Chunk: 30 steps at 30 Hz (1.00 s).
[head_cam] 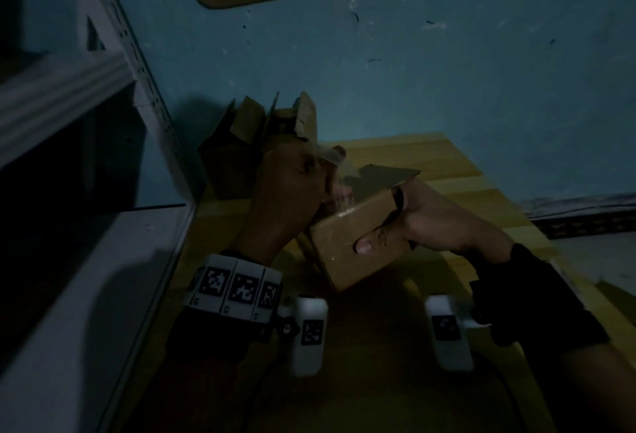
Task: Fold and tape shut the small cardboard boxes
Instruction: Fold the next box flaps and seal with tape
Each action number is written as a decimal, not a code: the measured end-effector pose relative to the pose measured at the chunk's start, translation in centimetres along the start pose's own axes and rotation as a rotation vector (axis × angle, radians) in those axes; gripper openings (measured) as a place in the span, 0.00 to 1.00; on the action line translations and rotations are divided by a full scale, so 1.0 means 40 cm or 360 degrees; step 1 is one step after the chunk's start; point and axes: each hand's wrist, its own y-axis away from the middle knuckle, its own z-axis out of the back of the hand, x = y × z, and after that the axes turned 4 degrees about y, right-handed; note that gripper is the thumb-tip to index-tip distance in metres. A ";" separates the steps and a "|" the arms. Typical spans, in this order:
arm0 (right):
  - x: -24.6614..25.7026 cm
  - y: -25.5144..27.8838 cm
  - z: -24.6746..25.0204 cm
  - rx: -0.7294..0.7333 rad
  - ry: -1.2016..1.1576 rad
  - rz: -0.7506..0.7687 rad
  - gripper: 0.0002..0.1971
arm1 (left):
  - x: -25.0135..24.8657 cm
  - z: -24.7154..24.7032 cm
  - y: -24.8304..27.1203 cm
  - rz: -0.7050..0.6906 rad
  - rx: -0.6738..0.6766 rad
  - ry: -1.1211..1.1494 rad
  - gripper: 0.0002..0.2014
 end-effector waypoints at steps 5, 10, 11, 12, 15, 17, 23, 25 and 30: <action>-0.005 0.000 0.002 -0.0017 0.0013 0.0015 0.14 | -0.009 0.021 0.005 0.0091 0.0112 -0.0011 0.16; -0.016 0.008 0.011 0.0016 -0.0026 -0.0027 0.13 | -0.017 0.079 0.023 0.0384 0.0536 0.0252 0.13; -0.014 0.007 0.011 0.0027 -0.0015 -0.0034 0.12 | -0.017 0.087 0.027 0.0426 0.0571 0.0298 0.18; -0.015 0.005 0.010 0.0031 -0.0003 -0.0042 0.12 | -0.021 0.091 0.028 0.0439 0.0560 0.0324 0.21; -0.019 0.000 0.008 0.0008 0.0007 -0.0070 0.11 | -0.021 0.087 0.020 0.0285 0.0451 0.0247 0.05; -0.020 -0.005 0.006 -0.0017 0.0023 -0.0080 0.12 | -0.014 0.085 0.007 0.0187 0.0266 0.0092 0.10; -0.023 -0.008 0.005 -0.0052 0.0045 -0.0068 0.13 | -0.011 0.098 0.005 -0.0056 0.0423 0.0045 0.11; -0.027 -0.003 0.006 -0.0019 0.0028 -0.0070 0.12 | 0.003 0.115 0.006 -0.0026 0.0543 0.0090 0.09; -0.025 -0.001 0.006 -0.0015 -0.0014 -0.0018 0.15 | 0.008 0.155 0.012 0.0023 0.0712 0.0221 0.08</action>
